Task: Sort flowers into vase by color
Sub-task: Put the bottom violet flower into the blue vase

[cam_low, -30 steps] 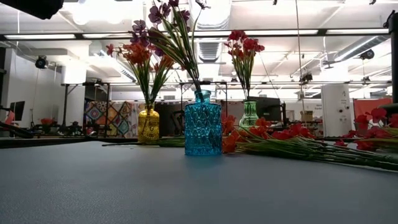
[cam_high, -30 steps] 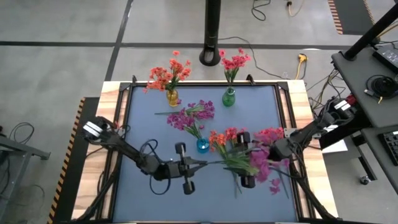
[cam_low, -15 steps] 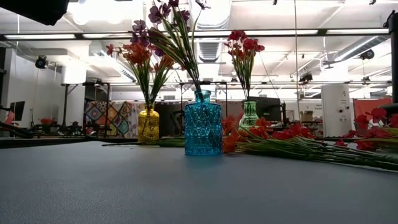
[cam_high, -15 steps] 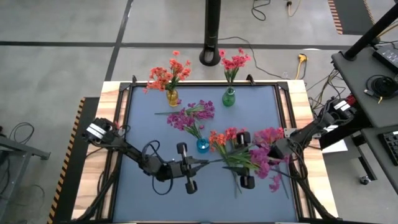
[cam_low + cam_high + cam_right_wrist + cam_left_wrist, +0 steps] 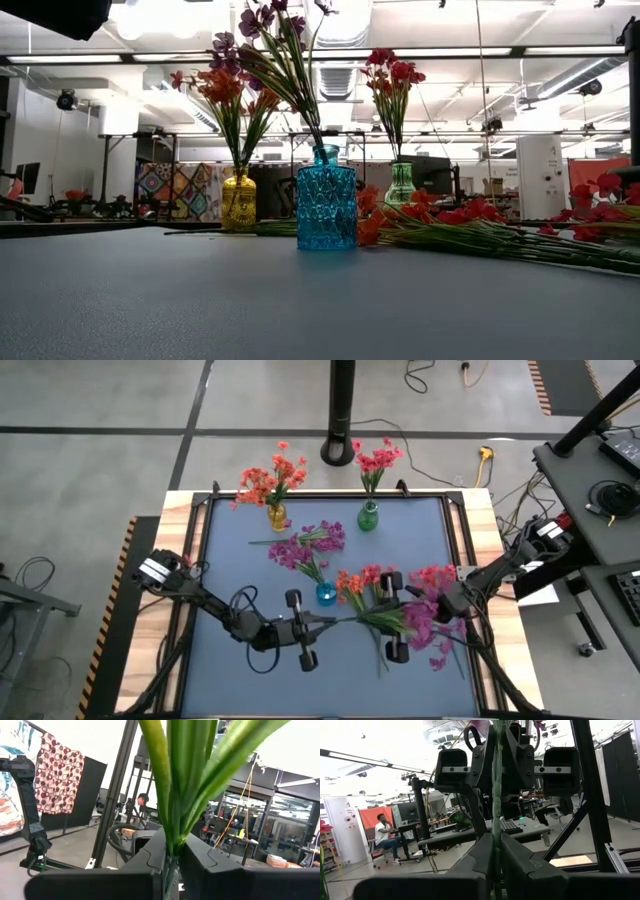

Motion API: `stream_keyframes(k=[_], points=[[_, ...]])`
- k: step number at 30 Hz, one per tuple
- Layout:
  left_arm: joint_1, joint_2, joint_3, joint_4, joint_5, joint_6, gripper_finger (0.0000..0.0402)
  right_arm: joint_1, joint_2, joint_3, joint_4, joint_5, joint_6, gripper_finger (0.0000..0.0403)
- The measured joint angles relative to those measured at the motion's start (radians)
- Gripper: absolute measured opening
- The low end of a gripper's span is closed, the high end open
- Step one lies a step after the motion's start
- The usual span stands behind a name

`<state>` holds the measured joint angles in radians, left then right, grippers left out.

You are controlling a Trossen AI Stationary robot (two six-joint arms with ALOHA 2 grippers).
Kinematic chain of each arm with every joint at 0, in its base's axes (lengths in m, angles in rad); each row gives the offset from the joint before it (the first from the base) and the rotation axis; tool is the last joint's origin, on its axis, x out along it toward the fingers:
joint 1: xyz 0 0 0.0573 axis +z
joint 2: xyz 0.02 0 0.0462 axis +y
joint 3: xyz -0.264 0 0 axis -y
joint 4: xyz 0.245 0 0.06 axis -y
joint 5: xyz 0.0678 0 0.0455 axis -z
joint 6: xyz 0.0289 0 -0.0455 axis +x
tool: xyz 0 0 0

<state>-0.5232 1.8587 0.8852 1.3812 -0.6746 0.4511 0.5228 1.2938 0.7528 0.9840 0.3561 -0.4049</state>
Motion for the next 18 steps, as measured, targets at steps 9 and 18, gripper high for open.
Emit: stream_keyframes(k=[9, 18], points=[[-0.02, 0.0, -0.002, -0.001, -0.131, -0.009, 0.009, 0.0, -0.012, 0.0, -0.012, 0.011, 0.002, 0.0024], [-0.055, -0.004, -0.002, -0.044, -0.285, -0.042, 0.0207, 0.0, -0.097, -0.001, -0.14, 0.042, 0.048, 0.0023]])
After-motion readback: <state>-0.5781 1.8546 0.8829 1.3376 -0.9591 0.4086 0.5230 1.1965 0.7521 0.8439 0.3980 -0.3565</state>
